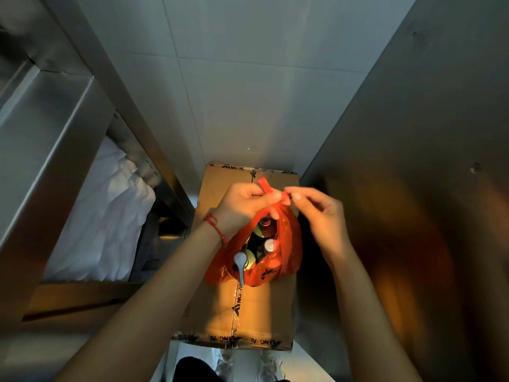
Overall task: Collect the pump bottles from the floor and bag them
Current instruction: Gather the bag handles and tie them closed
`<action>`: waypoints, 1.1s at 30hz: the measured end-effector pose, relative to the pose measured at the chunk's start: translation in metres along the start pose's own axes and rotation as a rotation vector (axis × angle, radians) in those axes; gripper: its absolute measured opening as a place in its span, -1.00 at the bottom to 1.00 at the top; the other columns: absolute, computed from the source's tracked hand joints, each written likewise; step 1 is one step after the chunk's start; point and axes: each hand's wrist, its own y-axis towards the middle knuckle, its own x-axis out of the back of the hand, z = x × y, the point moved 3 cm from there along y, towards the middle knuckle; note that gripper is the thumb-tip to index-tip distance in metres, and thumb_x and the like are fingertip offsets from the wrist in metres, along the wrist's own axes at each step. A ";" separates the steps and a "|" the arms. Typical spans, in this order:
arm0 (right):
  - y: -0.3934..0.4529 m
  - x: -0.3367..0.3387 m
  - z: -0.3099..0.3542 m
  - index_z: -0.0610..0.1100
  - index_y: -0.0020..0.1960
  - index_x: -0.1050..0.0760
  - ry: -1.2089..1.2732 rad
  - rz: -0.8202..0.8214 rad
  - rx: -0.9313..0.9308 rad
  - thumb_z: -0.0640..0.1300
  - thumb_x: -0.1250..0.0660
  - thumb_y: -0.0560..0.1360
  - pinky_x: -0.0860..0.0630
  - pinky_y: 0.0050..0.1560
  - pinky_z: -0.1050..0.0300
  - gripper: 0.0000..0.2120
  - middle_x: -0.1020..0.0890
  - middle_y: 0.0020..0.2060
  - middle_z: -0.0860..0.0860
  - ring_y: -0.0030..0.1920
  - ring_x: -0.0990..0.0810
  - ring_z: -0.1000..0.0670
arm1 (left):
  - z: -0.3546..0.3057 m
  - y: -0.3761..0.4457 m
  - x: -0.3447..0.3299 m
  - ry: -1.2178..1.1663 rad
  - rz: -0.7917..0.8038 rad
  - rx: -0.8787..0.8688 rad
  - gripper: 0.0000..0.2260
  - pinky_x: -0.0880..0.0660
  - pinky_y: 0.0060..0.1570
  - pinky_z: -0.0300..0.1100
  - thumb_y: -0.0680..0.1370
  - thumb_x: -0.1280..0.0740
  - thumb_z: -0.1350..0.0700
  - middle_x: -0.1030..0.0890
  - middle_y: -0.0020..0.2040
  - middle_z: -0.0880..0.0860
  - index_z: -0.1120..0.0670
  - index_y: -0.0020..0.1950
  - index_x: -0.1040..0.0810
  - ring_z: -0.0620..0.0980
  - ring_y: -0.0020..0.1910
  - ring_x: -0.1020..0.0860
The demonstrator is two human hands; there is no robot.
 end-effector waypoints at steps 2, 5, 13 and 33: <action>-0.006 -0.004 -0.007 0.05 -0.10 -0.63 0.019 0.047 -0.036 -0.24 -0.35 0.44 -0.50 -0.02 0.27 -0.80 -0.68 -0.13 0.05 -0.09 -0.63 0.13 | -0.001 0.001 0.004 0.016 0.015 0.028 -0.83 -0.50 -0.37 -0.38 0.52 -0.25 0.29 -0.62 -0.51 -0.03 0.20 -0.23 -0.59 -0.17 -0.49 -0.56; -0.007 -0.010 -0.007 0.01 -0.08 -0.65 0.077 0.004 -0.035 -0.22 -0.41 0.38 -0.52 -0.05 0.27 -0.82 -0.68 -0.12 -0.01 -0.09 -0.64 0.09 | -0.004 0.000 0.005 0.048 0.076 0.038 -0.86 -0.54 -0.31 -0.34 0.52 -0.25 0.29 -0.63 -0.49 -0.01 0.18 -0.16 -0.59 -0.15 -0.43 -0.59; -0.008 -0.024 -0.001 -0.07 -0.04 -0.61 0.135 -0.104 0.033 -0.33 -0.40 0.37 -0.48 -0.12 0.38 -0.77 -0.64 -0.16 -0.07 -0.16 -0.62 0.19 | -0.006 0.002 0.011 0.126 0.061 0.031 -0.79 -0.55 -0.35 -0.32 0.52 -0.28 0.22 -0.64 -0.48 0.02 0.01 -0.25 -0.63 -0.09 -0.46 -0.59; -0.018 -0.035 -0.011 -0.11 -0.18 -0.63 -0.004 -0.066 0.121 -0.30 -0.41 0.37 -0.50 0.03 0.16 -0.88 -0.65 -0.24 0.07 -0.10 -0.62 0.01 | 0.017 -0.002 0.026 -0.282 -0.220 0.346 -0.91 -0.48 -0.52 -0.37 0.49 -0.30 0.23 -0.65 -0.47 0.02 0.23 -0.11 -0.58 -0.14 -0.53 -0.58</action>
